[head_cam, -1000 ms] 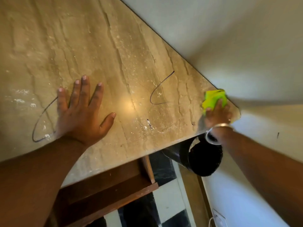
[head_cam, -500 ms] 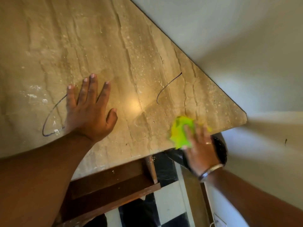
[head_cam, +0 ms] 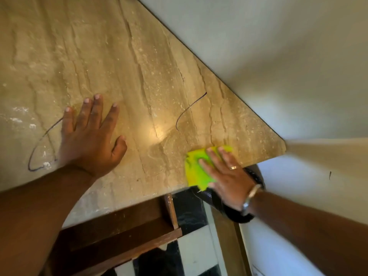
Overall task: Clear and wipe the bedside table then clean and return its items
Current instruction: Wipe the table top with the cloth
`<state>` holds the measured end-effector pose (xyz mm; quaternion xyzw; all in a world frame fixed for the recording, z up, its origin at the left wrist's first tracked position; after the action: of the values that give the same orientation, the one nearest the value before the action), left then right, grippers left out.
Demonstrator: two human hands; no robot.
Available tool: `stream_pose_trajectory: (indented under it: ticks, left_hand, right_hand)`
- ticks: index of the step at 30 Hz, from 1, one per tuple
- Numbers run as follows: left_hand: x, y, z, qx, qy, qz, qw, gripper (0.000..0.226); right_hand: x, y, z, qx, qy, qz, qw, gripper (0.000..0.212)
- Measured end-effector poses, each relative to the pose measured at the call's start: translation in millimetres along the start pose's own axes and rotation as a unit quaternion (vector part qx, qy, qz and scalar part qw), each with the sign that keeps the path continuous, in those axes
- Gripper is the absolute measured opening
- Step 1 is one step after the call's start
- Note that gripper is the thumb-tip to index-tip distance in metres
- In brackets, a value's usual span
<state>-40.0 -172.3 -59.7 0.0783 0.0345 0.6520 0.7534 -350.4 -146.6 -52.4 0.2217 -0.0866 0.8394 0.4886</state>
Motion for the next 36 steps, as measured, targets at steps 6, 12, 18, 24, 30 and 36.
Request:
stream_pose_trajectory:
  ticks: [6,12,18,24,30,36]
  left_hand:
    - [-0.7,-1.2,-0.8,-0.015,0.009,-0.001,1.0,0.079]
    - [-0.6,-1.7,0.9,-0.012,-0.002,0.001,1.0,0.078]
    - [0.7,-0.2,0.6,-0.01,-0.008,0.006,1.0,0.079]
    - [-0.6,-2.6,-2.6,-0.016,-0.011,0.007,1.0,0.079]
    - [-0.4,-0.3,-0.3,-0.012,-0.009,0.0,1.0,0.078]
    - [-0.5,-0.9,-1.9,-0.009,-0.001,0.001,1.0,0.079]
  right_hand:
    - [-106.5,101.5,49.1,-0.049,0.045,-0.305,0.95,0.067]
    - [-127.6,-34.3,59.5,-0.09,0.062,-0.125,0.986,0.069]
    - [-47.5,9.8,14.3,-0.042,-0.022,-0.08,0.996,0.076]
    - [-188.6,16.4,83.8,-0.074,0.05,-0.236,0.968,0.07]
    - [-37.0,-64.0,16.8,-0.059,0.027,0.02,0.998,0.081]
    - [-80.8,124.6,34.8,-0.081,0.015,-0.373,0.924,0.069]
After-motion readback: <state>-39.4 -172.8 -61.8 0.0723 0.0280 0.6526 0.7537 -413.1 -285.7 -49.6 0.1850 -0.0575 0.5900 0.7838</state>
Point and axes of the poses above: each hand's wrist, its own x-axis away from the middle knuckle, its own z-axis out of the back of the hand, y = z × x, the point moved 10 cm from there along -x, towards the middle knuckle, and after that the axes turned 12 degrees about -z, right-handed, at the moved point
